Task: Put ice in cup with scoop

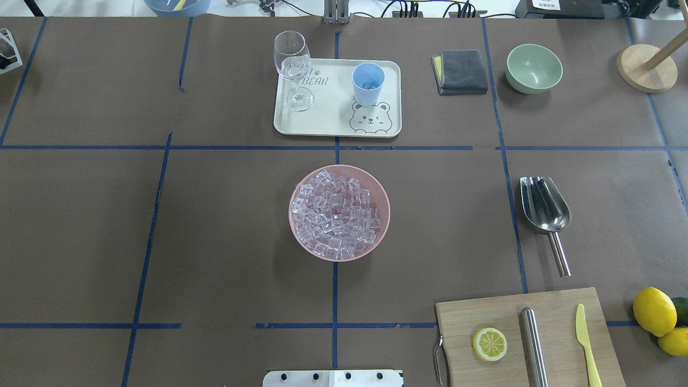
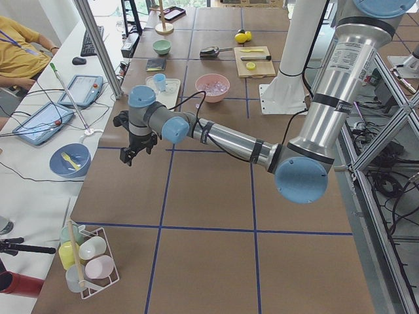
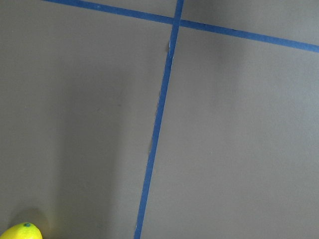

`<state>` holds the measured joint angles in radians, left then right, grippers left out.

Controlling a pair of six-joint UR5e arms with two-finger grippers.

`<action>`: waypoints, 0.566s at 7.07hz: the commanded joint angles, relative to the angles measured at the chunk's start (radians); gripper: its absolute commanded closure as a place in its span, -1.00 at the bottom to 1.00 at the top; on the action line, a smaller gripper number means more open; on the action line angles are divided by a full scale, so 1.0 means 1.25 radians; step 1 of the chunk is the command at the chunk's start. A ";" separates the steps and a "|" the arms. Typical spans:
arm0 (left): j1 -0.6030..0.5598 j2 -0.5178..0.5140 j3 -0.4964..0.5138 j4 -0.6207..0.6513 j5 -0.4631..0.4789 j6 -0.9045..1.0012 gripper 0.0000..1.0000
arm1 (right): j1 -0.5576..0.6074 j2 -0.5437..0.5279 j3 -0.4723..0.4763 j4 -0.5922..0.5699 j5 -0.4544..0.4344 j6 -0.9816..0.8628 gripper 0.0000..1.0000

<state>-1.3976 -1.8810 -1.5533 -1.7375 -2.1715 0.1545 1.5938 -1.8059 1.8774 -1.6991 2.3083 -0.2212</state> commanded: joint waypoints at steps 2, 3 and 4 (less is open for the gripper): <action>-0.158 0.127 0.024 0.051 -0.053 0.003 -1.00 | 0.000 0.003 -0.010 0.002 -0.002 -0.003 -1.00; -0.164 0.181 0.017 0.061 -0.048 -0.006 -1.00 | 0.000 0.000 -0.010 0.002 -0.007 -0.003 -1.00; -0.164 0.195 0.020 0.058 -0.051 -0.002 -1.00 | 0.000 -0.003 -0.011 0.002 -0.009 -0.007 -1.00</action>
<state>-1.5930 -1.6813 -1.5286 -1.6652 -2.2328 0.1507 1.5938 -1.8057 1.8653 -1.6968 2.3008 -0.2265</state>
